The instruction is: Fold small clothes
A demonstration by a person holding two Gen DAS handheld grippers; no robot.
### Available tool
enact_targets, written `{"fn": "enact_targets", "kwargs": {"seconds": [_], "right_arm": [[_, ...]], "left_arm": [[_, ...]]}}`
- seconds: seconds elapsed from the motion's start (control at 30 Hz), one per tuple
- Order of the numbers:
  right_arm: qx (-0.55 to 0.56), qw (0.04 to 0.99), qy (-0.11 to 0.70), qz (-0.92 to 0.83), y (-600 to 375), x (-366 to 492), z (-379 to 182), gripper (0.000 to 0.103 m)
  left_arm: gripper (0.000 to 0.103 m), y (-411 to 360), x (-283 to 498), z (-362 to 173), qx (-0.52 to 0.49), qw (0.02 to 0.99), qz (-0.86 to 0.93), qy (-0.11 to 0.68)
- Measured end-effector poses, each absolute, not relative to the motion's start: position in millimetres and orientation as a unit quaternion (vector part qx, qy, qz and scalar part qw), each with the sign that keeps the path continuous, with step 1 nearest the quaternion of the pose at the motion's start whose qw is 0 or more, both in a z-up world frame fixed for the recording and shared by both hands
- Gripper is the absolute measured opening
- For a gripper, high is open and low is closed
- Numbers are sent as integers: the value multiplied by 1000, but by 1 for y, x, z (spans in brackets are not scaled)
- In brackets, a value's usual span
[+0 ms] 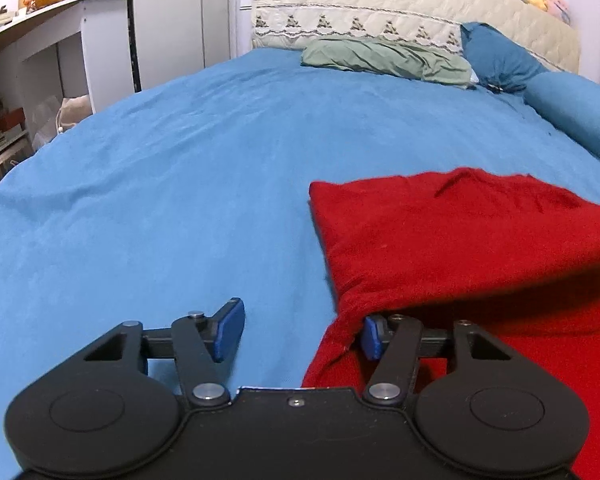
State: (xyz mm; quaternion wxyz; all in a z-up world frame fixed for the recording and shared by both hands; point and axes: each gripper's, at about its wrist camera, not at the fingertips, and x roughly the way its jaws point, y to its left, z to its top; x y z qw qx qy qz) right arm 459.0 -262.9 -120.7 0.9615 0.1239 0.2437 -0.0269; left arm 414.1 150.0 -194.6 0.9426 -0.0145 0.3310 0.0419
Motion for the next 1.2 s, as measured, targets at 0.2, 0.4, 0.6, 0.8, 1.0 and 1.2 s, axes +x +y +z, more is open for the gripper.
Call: {"fn": "enact_targets", "kwargs": {"seconds": [0.2, 0.4, 0.6, 0.8, 1.0, 1.2], "right_arm": [[145, 947, 288, -3, -282, 449, -177, 21], [105, 964, 243, 28, -287, 417, -176, 95], [69, 964, 246, 80, -262, 426, -176, 96], [46, 949, 305, 70, -251, 450, -206, 95], [61, 950, 296, 77, -256, 449, -212, 94], [76, 961, 252, 90, -262, 417, -156, 95]], "left_arm": [[63, 144, 397, -191, 22, 939, 34, 341], [91, 118, 377, -157, 62, 955, -27, 290], [91, 80, 413, -156, 52, 948, -90, 299], [88, 83, 436, -195, 19, 932, -82, 353], [85, 80, 434, -186, 31, 930, -80, 357], [85, 77, 407, -136, 53, 938, -74, 334]]}}
